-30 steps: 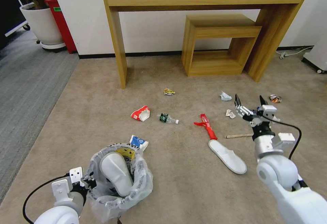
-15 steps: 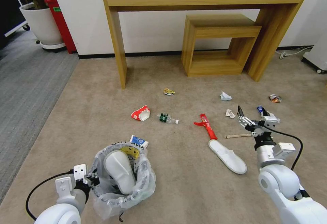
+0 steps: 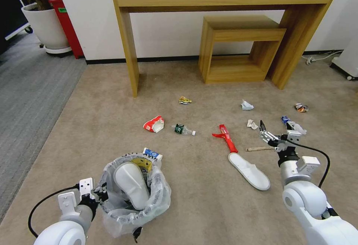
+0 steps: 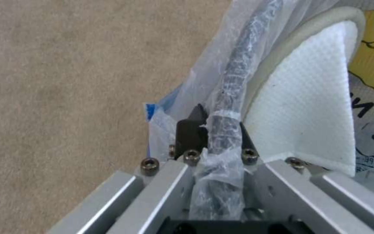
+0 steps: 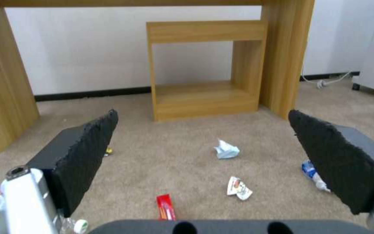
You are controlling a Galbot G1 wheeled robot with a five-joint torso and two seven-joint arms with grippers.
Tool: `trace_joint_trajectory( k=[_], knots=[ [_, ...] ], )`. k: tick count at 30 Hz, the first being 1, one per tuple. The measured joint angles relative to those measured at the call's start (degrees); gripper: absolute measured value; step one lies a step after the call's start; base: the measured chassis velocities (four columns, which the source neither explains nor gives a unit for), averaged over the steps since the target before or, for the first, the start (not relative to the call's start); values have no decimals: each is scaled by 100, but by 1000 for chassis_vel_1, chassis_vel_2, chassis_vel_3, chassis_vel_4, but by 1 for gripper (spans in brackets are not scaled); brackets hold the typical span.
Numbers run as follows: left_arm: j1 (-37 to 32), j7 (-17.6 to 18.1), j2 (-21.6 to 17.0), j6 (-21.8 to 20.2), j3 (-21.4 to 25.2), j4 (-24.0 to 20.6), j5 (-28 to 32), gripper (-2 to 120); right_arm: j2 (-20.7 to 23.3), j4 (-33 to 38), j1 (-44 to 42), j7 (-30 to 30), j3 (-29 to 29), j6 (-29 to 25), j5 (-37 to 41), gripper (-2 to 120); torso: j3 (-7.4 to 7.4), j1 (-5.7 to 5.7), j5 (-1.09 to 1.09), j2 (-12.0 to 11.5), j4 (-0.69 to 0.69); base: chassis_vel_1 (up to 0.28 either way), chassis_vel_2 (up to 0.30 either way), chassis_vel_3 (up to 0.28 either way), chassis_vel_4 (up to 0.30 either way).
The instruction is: Pick up the trash bin and place the garbage on the floor into it.
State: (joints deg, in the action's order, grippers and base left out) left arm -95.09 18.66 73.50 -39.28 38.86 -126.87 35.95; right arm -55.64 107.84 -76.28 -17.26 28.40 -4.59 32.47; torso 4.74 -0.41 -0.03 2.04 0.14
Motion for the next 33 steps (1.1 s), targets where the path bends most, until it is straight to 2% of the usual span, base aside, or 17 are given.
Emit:
trace_joint_trajectory(
  k=[12, 28, 33],
  knots=[
    [-30, 11, 49, 4, -9, 13, -21, 0, 29, -34, 6, 16, -6, -37, -11, 100, 0, 0, 0, 0, 0, -4, -4, -6, -4],
    [-41, -3, 71, 48, 1, 15, -50, 0, 4, -101, 41, 29, -112, -154, -22, 100, 0, -1, 0, 0, 3, -80, -75, -65, -73],
    [-34, 4, 48, 63, 30, 21, -14, 0, -15, -99, 35, 66, -123, -137, -24, 100, 0, 0, 0, 0, -2, 0, 0, 0, 0]
  ],
)
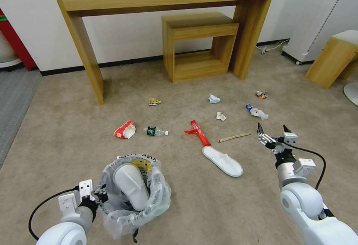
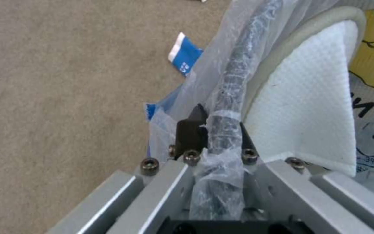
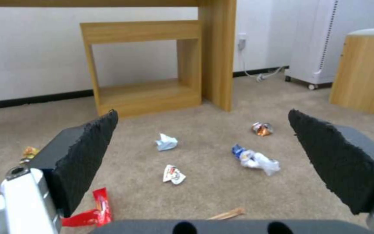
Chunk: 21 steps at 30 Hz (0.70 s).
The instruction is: Pick up the trash bin and place the garbage on the floor into it.
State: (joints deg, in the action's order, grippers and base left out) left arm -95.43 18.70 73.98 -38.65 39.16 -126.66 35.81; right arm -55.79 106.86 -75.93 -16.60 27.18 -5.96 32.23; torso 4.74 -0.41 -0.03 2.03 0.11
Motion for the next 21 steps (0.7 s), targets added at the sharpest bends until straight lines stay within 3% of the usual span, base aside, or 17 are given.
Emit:
trace_joint_trajectory(
  k=[14, 21],
  knots=[
    [6, 0, -19, 29, 10, 36, 38, 0, -23, 3, -13, 93, -16, -7, 0, 100, 0, 0, 0, 0, 2, -4, 3, 7, -6],
    [58, 2, -14, 42, -13, 84, 79, 0, -46, -36, -1, 109, -57, -71, -16, 100, 0, 0, -1, 0, 3, -106, 103, 103, -95]
  ],
)
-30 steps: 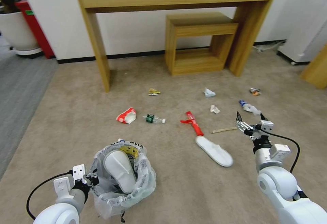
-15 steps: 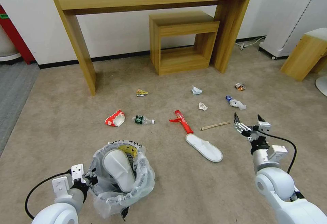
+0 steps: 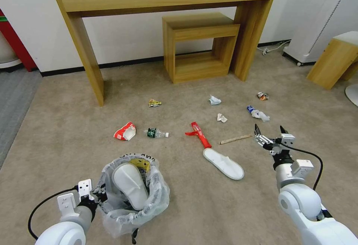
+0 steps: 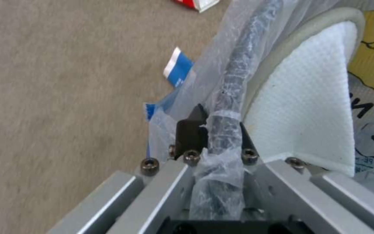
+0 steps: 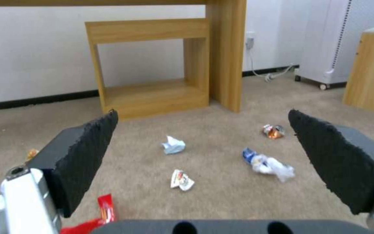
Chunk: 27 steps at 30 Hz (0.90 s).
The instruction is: Pick up the trash bin and place the garbage on the floor into it.
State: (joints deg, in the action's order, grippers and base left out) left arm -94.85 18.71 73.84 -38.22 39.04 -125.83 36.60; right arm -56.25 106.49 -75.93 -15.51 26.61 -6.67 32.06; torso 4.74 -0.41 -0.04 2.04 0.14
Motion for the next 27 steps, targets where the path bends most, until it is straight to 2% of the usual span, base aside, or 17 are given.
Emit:
trace_joint_trajectory(
  k=[8, 27],
  knots=[
    [15, 2, -2, 7, -7, 27, 14, 0, -5, -48, 30, 18, -27, -49, -17, 100, 1, 0, 0, 0, 1, -118, 109, 116, -111],
    [95, 3, -63, 36, -2, 126, 74, 0, -46, -180, 138, 25, -135, -62, -49, 100, -1, 0, 1, 0, 0, -45, 52, 51, -52]
  ],
)
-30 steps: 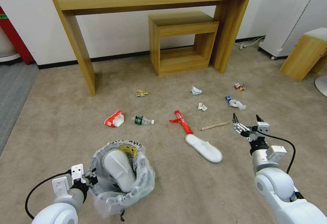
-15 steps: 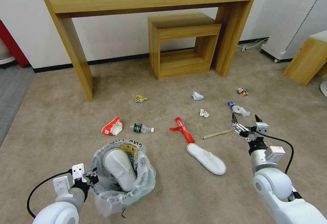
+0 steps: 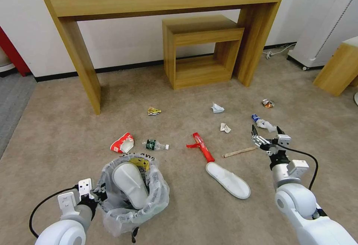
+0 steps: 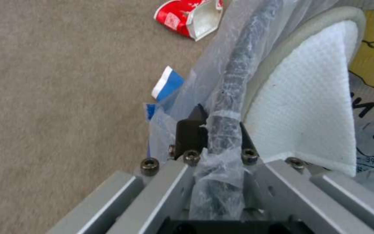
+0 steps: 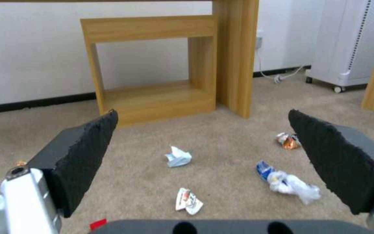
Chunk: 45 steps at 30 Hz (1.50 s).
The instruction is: Pick up the trash bin and place the garbage on the floor into it.
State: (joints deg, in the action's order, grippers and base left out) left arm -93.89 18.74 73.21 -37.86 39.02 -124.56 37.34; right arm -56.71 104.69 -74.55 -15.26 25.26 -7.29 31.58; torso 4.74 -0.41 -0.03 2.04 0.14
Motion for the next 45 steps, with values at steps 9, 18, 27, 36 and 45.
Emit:
trace_joint_trajectory(
  k=[9, 18, 27, 36, 45],
  knots=[
    [59, 16, -4, 5, -37, 79, 15, 0, 62, 79, -64, -189, -69, 259, 127, 100, 0, 0, -1, 0, 1, -27, 18, 21, -21],
    [78, 23, -29, 22, -32, 112, 62, 0, 391, 490, -428, -908, -84, 2084, 1813, 100, 0, 0, 1, 0, 0, 0, 0, 0, 0],
    [153, 24, 26, 59, -68, 170, 53, 0, 930, 218, -486, -1017, -352, 3225, 2382, 100, 0, 0, -1, 0, 1, 0, 0, 0, 0],
    [149, 20, 89, 125, -52, 247, -1, 0, 1233, -498, -44, -482, -1159, 3452, 2120, 100, 0, 0, 1, 0, 0, 0, 0, 0, 0],
    [208, 17, 145, 144, -51, 318, -5, 0, 1260, -1078, 577, 1, -1683, 3672, 1788, 100, 0, 0, 0, 0, 0, 0, 0, 0, 0]
  ],
)
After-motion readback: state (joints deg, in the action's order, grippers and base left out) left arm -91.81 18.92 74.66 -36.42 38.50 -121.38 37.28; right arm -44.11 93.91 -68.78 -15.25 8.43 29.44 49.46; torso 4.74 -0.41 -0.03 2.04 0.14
